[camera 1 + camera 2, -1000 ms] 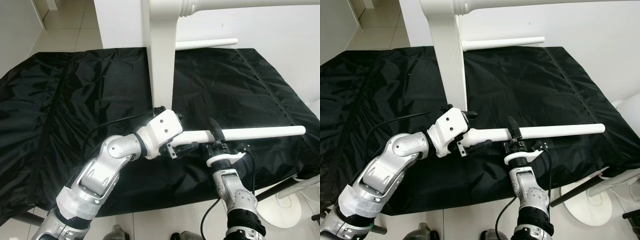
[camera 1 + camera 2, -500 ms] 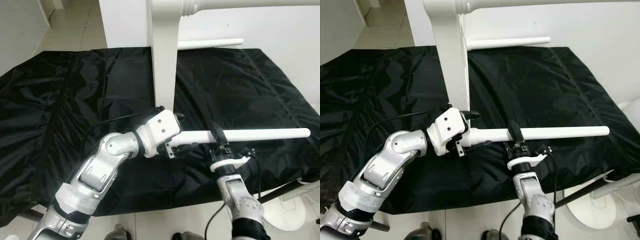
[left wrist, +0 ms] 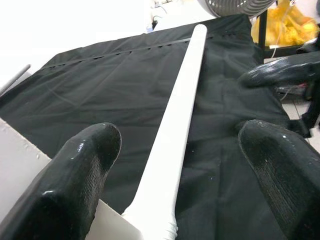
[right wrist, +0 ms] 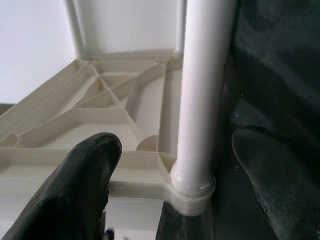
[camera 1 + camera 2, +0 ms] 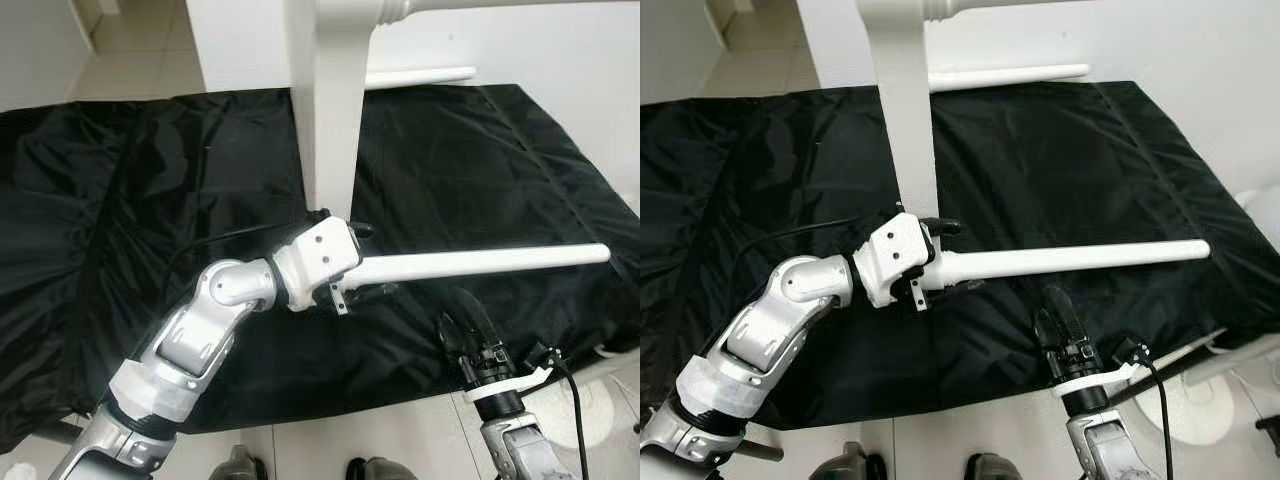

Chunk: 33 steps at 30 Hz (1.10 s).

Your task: Building children table

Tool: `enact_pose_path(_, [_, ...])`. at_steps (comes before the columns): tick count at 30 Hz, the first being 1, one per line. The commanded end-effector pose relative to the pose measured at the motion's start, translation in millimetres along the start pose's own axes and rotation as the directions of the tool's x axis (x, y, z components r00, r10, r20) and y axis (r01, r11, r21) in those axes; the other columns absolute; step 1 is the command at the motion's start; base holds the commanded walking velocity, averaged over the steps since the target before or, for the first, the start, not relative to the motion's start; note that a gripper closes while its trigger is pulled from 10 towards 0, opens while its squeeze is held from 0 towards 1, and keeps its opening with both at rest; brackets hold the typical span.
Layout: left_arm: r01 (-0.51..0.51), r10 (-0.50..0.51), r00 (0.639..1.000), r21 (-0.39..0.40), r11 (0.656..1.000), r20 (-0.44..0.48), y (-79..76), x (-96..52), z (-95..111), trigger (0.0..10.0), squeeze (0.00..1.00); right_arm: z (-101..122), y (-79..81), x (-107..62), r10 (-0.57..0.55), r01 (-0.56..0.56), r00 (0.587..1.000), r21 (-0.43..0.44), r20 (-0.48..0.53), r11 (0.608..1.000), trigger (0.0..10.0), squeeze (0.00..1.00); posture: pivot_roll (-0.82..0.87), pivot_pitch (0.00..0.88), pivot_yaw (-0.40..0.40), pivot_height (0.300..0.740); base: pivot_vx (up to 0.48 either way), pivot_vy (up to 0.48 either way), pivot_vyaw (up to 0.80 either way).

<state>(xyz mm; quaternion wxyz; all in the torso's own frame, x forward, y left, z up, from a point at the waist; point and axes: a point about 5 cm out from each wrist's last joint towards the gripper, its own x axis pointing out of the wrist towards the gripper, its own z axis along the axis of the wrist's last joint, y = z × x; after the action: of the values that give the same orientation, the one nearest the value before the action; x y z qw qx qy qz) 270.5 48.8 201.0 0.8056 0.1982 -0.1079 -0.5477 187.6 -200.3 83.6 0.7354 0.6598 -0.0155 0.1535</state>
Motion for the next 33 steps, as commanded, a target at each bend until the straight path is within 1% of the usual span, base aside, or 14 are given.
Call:
enact_pose_path(1, [-0.062,0.062,0.998,0.010,0.998,-0.020,10.5,-6.6,-2.4,10.0,0.00,-18.5,1.7,-0.9,0.042,-0.042,0.999,0.069,0.001,0.997,10.0,0.00,-0.05,0.098,0.039,0.740,0.000,0.000,0.00])
enact_pose_path(2, [-0.062,0.062,0.998,0.010,0.998,-0.020,10.5,-6.6,-2.4,10.0,0.00,-18.5,1.7,-0.9,0.042,-0.042,0.999,0.069,0.001,0.997,10.0,0.00,-0.05,0.098,0.039,0.740,0.000,0.000,0.00])
enact_pose_path(7, [-0.050,0.050,0.998,0.006,0.999,-0.025,8.4,-7.7,-3.2,10.0,0.00,-20.7,21.5,-6.4,0.186,-0.185,0.982,0.048,-0.019,0.982,10.0,0.00,-0.04,0.106,0.055,0.740,0.000,0.000,0.00])
enact_pose_path(8, [-0.044,0.044,0.999,-0.001,0.999,-0.024,6.6,-7.8,-3.1,10.0,0.00,-19.8,32.1,-3.7,0.248,-0.247,0.969,0.029,-0.023,0.969,10.0,0.00,-0.04,0.107,0.058,0.740,0.000,0.000,0.00])
enact_pose_path(9, [-0.044,0.044,0.999,-0.001,0.999,-0.024,6.6,-7.8,-3.1,10.0,0.00,-19.8,32.1,-3.7,0.248,-0.247,0.969,0.029,-0.023,0.969,10.0,0.00,-0.04,0.107,0.058,0.740,0.000,0.000,0.00])
enact_pose_path(11, [-0.034,0.034,0.999,-0.014,0.999,-0.020,1.7,-7.9,-2.4,10.0,0.00,-16.6,48.0,3.2,0.324,-0.325,0.946,-0.025,-0.027,0.945,10.0,0.00,-0.04,0.108,0.062,0.740,0.000,0.000,0.00])
enact_pose_path(13, [-0.018,0.018,1.000,-0.040,0.999,-0.006,-5.5,-7.8,-0.2,10.0,0.00,-11.7,56.7,12.6,0.364,-0.365,0.931,-0.064,-0.025,0.929,10.0,0.00,-0.04,0.108,0.061,0.740,0.000,0.000,0.00])
enact_pose_path(18, [0.003,-0.003,1.000,-0.055,0.998,0.006,-12.6,-8.2,2.8,10.0,0.00,-6.7,59.9,19.0,0.379,-0.379,0.925,-0.087,-0.023,0.921,10.0,0.00,-0.03,0.109,0.054,0.740,0.000,0.000,0.00])
enact_pose_path(21, [0.021,-0.017,0.999,-0.113,0.993,0.036,-23.0,-14.1,6.3,10.0,0.00,4.3,62.4,31.0,0.391,-0.388,0.920,-0.155,-0.015,0.908,10.0,0.00,-0.02,0.106,0.043,0.740,0.000,0.000,0.00])
enact_pose_path(24, [0.006,0.003,0.998,-0.154,0.988,0.057,-25.9,-18.5,8.4,10.0,0.00,10.3,64.5,37.1,0.397,-0.393,0.917,-0.191,-0.015,0.899,10.0,0.00,-0.01,0.104,0.038,0.740,0.000,0.000,0.00])
enact_pose_path(27, [-0.030,0.054,0.994,-0.229,0.973,0.098,-26.7,-29.1,15.2,10.0,0.00,18.4,64.9,47.2,0.388,-0.382,0.921,-0.236,-0.019,0.894,10.0,0.00,0.00,0.097,0.022,0.740,0.000,0.000,0.00])
enact_pose_path(31, [-0.029,0.059,0.992,-0.264,0.964,0.109,-27.9,-35.8,18.7,10.0,0.00,21.3,66.8,51.1,0.397,-0.390,0.918,-0.246,-0.022,0.887,10.0,0.00,0.01,0.093,0.013,0.740,0.000,0.000,0.00])
enact_pose_path(32, [-0.004,0.044,0.991,-0.298,0.955,0.126,-32.6,-48.1,24.2,10.0,0.00,24.9,68.2,57.8,0.404,-0.399,0.914,-0.260,-0.037,0.879,10.0,0.00,0.02,0.090,0.002,0.740,0.000,0.000,0.00])
enact_pose_path(33, [-0.004,0.044,0.991,-0.298,0.955,0.126,-32.6,-48.1,24.2,10.0,0.00,24.9,68.2,57.8,0.404,-0.399,0.914,-0.260,-0.037,0.879,10.0,0.00,0.02,0.090,0.002,0.740,0.000,0.000,0.00])
